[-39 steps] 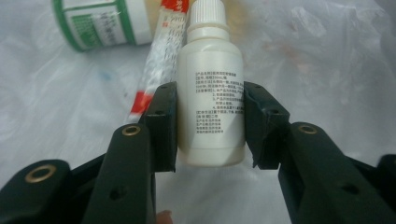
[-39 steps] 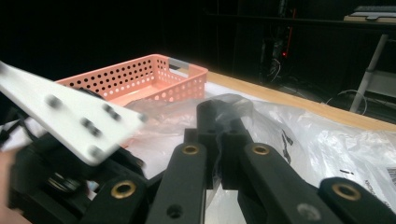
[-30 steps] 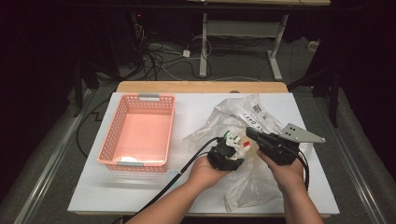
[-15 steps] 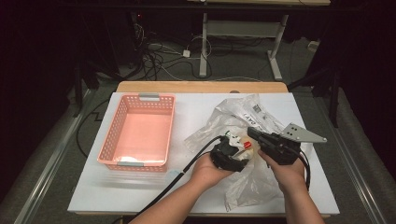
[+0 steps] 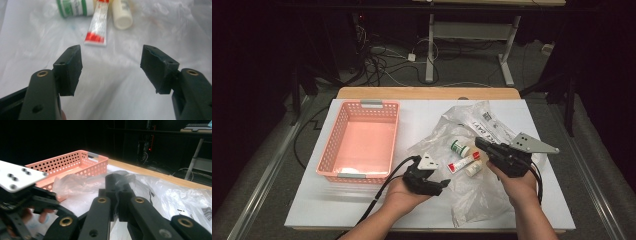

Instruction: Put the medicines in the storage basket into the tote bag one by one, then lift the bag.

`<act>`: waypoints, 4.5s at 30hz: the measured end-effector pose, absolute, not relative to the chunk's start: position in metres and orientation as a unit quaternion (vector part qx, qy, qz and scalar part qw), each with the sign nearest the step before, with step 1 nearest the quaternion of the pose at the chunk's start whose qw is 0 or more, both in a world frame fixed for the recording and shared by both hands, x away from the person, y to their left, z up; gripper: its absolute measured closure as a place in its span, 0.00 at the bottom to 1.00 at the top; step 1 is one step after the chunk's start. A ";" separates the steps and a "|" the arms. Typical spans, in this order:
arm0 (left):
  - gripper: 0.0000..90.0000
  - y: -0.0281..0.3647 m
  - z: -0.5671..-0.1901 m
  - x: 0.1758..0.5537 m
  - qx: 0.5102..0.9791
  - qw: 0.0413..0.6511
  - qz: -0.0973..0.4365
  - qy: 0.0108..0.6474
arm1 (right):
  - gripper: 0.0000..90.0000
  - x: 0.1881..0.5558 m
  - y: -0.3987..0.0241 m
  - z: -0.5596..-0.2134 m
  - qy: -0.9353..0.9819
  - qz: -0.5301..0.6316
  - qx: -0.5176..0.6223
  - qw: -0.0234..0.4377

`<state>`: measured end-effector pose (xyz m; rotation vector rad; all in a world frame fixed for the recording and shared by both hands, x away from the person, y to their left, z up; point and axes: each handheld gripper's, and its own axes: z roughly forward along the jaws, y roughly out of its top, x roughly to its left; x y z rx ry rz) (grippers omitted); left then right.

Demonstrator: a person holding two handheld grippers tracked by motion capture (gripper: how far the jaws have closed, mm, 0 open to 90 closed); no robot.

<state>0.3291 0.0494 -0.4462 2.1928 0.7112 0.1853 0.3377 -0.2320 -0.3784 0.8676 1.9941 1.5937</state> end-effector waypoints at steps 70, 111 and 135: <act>0.98 0.060 -0.418 0.335 0.799 0.486 0.191 0.298 | 1.00 0.327 -0.242 -0.378 0.709 0.570 0.330 0.250; 0.98 0.043 -0.259 0.370 0.716 0.575 0.315 0.240 | 1.00 0.357 -0.250 -0.235 0.598 0.638 0.300 0.382; 0.55 0.078 -0.281 0.368 0.740 0.541 0.287 0.279 | 0.82 0.364 -0.245 -0.262 0.631 0.617 0.312 0.352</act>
